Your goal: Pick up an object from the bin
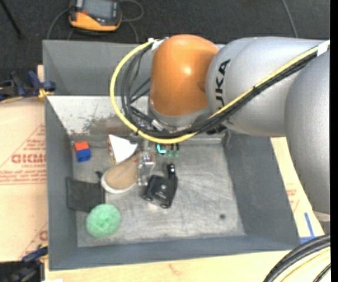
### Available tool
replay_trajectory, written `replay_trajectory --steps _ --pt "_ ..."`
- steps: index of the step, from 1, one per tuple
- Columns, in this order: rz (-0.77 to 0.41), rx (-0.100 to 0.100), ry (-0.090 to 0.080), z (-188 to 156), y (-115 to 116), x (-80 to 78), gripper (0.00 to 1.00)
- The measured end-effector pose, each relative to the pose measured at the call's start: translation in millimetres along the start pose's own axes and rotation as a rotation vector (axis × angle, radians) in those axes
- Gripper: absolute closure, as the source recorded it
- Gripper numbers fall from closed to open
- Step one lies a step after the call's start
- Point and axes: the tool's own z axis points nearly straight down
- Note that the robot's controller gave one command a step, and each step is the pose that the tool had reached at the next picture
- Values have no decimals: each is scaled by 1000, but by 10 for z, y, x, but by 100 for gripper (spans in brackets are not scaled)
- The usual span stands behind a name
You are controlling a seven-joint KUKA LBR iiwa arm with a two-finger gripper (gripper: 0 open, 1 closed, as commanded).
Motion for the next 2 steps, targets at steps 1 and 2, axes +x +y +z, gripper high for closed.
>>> replay_trajectory --steps 1,2 --pt "2 0 -6 -40 -7 -10 0" --pt "20 -4 -21 1185 -404 -91 100"
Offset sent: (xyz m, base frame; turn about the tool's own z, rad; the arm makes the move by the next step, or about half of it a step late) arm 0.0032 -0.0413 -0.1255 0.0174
